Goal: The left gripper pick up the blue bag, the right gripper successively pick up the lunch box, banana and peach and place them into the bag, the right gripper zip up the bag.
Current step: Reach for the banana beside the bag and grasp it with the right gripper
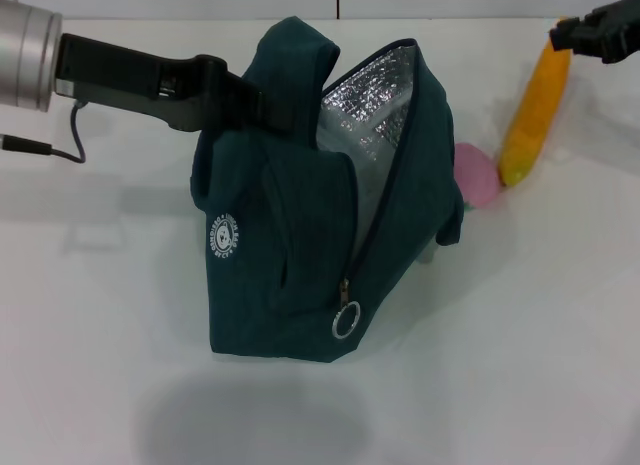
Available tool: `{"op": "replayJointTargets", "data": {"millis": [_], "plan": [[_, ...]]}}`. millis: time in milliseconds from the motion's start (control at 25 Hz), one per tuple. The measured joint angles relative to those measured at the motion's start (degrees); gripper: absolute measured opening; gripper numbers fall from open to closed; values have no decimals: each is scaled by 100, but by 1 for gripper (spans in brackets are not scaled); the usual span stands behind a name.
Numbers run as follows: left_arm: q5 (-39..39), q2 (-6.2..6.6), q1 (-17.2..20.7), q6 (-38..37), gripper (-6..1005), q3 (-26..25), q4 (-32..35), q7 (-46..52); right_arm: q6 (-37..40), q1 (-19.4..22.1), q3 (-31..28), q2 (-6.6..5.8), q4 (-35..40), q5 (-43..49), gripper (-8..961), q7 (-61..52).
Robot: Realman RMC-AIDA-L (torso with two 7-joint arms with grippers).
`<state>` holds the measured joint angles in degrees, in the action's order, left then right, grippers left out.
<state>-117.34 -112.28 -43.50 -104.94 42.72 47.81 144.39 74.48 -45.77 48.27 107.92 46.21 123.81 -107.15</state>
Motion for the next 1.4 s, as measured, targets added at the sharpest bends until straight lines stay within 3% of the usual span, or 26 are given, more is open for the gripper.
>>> {"op": "replayJointTargets", "data": {"millis": [320, 520, 720, 840, 1040, 1200, 1280, 1400], "plan": [[-6, 22, 0, 5, 40, 0, 0, -13, 376, -220, 258, -171, 12, 336, 202, -1491], [-5, 26, -8, 9, 40, 0, 0, -34, 519, -421, 289, -170, -13, 960, 302, -2344], [-3, 25, -9, 10, 40, 0, 0, -62, 625, -597, 288, -148, -20, 1523, 520, -2880], [0, 32, -9, 12, 40, -16, 1, -122, 755, -639, 288, -155, -22, 1607, 723, -3129], [12, 47, -9, 32, 40, -36, 5, -250, 813, -651, 294, -180, -21, 1871, 856, -3703], [15, 49, -9, 44, 40, -36, 8, -396, 614, -646, 297, -62, -36, 2168, 851, -4083], [15, 46, -9, 45, 40, -36, 9, -458, 252, -617, 295, 104, -115, 2325, 849, -4368], [17, 46, -9, 44, 40, -38, 9, -541, -60, -611, 259, 215, -275, 2353, 845, -4513]]}}
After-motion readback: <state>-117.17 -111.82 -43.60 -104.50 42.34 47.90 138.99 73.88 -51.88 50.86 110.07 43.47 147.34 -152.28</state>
